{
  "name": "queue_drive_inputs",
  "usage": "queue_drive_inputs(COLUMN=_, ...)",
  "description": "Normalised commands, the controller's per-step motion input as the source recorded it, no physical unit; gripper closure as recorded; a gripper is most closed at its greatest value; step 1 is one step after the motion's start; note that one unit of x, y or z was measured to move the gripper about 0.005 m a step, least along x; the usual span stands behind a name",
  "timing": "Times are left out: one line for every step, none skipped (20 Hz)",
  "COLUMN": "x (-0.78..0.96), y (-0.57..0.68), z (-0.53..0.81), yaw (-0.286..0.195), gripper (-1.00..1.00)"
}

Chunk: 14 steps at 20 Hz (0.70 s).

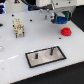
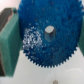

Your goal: Insert the blue gear onto the right peg, followed by the red gear

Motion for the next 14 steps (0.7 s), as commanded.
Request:
queue_drive_inputs(x=0.68, y=-0.23, z=0.47, yaw=0.000, gripper=1.00)
queue_drive_inputs(x=0.70, y=-0.21, z=0.49, yaw=0.000, gripper=1.00)
queue_drive_inputs(x=0.74, y=-0.24, z=0.46, yaw=0.000, gripper=1.00)
queue_drive_inputs(x=0.75, y=-0.26, z=0.46, yaw=0.000, gripper=1.00)
queue_drive_inputs(x=0.77, y=-0.26, z=0.46, yaw=0.000, gripper=1.00)
queue_drive_inputs(x=0.77, y=-0.27, z=0.44, yaw=0.000, gripper=1.00)
queue_drive_inputs(x=0.79, y=-0.27, z=0.44, yaw=0.000, gripper=1.00)
queue_drive_inputs(x=0.79, y=-0.27, z=0.41, yaw=0.000, gripper=1.00)
queue_drive_inputs(x=0.77, y=-0.28, z=0.42, yaw=0.000, gripper=1.00)
queue_drive_inputs(x=0.79, y=-0.28, z=0.40, yaw=0.000, gripper=1.00)
queue_drive_inputs(x=0.79, y=-0.28, z=0.41, yaw=0.000, gripper=1.00)
queue_drive_inputs(x=0.79, y=-0.28, z=0.41, yaw=0.000, gripper=1.00)
queue_drive_inputs(x=0.77, y=-0.28, z=0.35, yaw=0.000, gripper=1.00)
queue_drive_inputs(x=0.78, y=-0.27, z=0.39, yaw=0.000, gripper=1.00)
